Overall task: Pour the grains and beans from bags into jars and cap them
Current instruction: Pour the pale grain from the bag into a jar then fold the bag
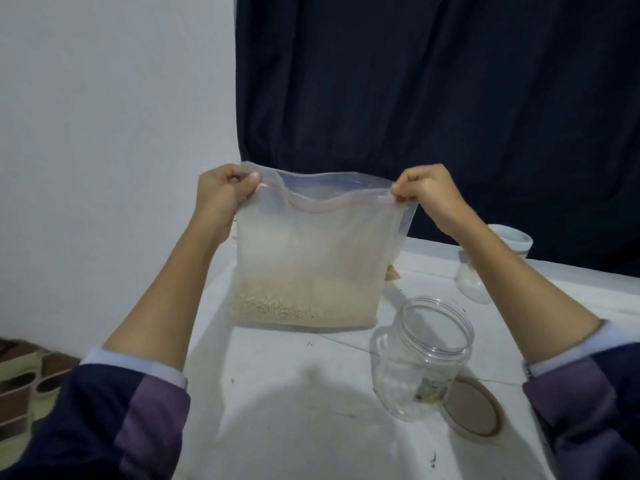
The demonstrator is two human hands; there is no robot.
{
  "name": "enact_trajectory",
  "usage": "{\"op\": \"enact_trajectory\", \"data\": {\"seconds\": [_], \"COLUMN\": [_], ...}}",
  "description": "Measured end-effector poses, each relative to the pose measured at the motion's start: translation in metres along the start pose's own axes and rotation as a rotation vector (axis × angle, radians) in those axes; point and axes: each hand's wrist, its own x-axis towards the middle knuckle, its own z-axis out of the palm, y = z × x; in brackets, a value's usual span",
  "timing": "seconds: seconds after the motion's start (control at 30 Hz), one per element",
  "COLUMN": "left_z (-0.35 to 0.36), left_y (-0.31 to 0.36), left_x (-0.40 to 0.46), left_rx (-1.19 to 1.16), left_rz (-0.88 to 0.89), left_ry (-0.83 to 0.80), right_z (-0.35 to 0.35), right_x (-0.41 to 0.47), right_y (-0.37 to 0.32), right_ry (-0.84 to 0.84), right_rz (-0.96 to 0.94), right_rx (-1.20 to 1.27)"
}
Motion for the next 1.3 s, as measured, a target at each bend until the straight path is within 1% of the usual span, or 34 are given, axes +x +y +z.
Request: {"op": "enact_trajectory", "data": {"seconds": [0.1,0.13,0.17,0.23,0.3,0.37,0.4,0.47,0.5,0.57,0.63,0.73,0.8,0.87,0.9,0.93,0.97,1.07,1.13,1.2,1.3], "left_z": [0.005,0.007,0.008,0.011,0.014,0.017,0.018,0.018,0.017,0.014,0.010,-0.008,-0.027,-0.041,-0.044,-0.043,-0.040,-0.017,0.002,0.018,0.033], "left_y": [-0.012,-0.017,-0.022,-0.025,-0.022,-0.017,-0.016,-0.013,-0.012,-0.009,-0.004,-0.004,-0.018,-0.045,-0.061,-0.075,-0.086,-0.098,-0.090,-0.077,-0.058], "left_x": [-0.011,-0.015,-0.018,-0.020,-0.020,-0.021,-0.022,-0.025,-0.026,-0.028,-0.029,-0.026,-0.028,-0.037,-0.043,-0.050,-0.056,-0.068,-0.072,-0.071,-0.063], "left_rx": [0.106,0.126,0.129,0.124,0.148,0.164,0.161,0.154,0.154,0.147,0.122,0.061,0.037,-0.016,-0.055,-0.113,-0.194,-0.523,-0.700,-0.802,-0.822], "left_rz": [-0.014,-0.027,-0.041,-0.043,-0.022,0.002,0.011,0.027,0.036,0.054,0.075,0.078,0.043,-0.068,-0.141,-0.206,-0.267,-0.387,-0.413,-0.400,-0.403], "left_ry": [-0.040,-0.053,-0.056,-0.045,-0.055,-0.068,-0.071,-0.072,-0.068,-0.060,-0.059,-0.022,0.091,0.227,0.258,0.249,0.199,-0.065,-0.168,-0.176,-0.054], "right_z": [0.006,0.012,0.018,0.033,0.052,0.074,0.085,0.100,0.103,0.105,0.105,0.103,0.095,0.081,0.074,0.069,0.066,0.059,0.055,0.049,0.037], "right_x": [0.002,0.003,0.002,0.000,-0.002,-0.003,-0.001,0.003,0.006,0.010,0.013,0.022,0.030,0.037,0.040,0.042,0.043,0.047,0.049,0.047,0.039], "right_y": [0.008,0.009,0.005,-0.013,-0.033,-0.047,-0.049,-0.049,-0.048,-0.050,-0.056,-0.069,-0.079,-0.089,-0.095,-0.103,-0.110,-0.131,-0.138,-0.142,-0.140], "right_ry": [-0.157,-0.179,-0.180,-0.188,-0.286,-0.430,-0.491,-0.537,-0.550,-0.576,-0.519,-0.371,-0.271,-0.190,-0.162,-0.138,-0.117,-0.073,-0.046,-0.019,0.004], "right_rz": [0.089,0.084,0.044,-0.090,-0.186,-0.181,-0.177,-0.187,-0.167,-0.085,-0.048,-0.046,-0.050,-0.059,-0.068,-0.079,-0.088,-0.103,-0.109,-0.103,-0.068], "right_rx": [-0.387,-0.463,-0.480,-0.435,-0.398,-0.439,-0.514,-0.646,-0.619,-0.450,-0.382,-0.409,-0.425,-0.396,-0.365,-0.335,-0.306,-0.208,-0.128,-0.081,-0.029]}}
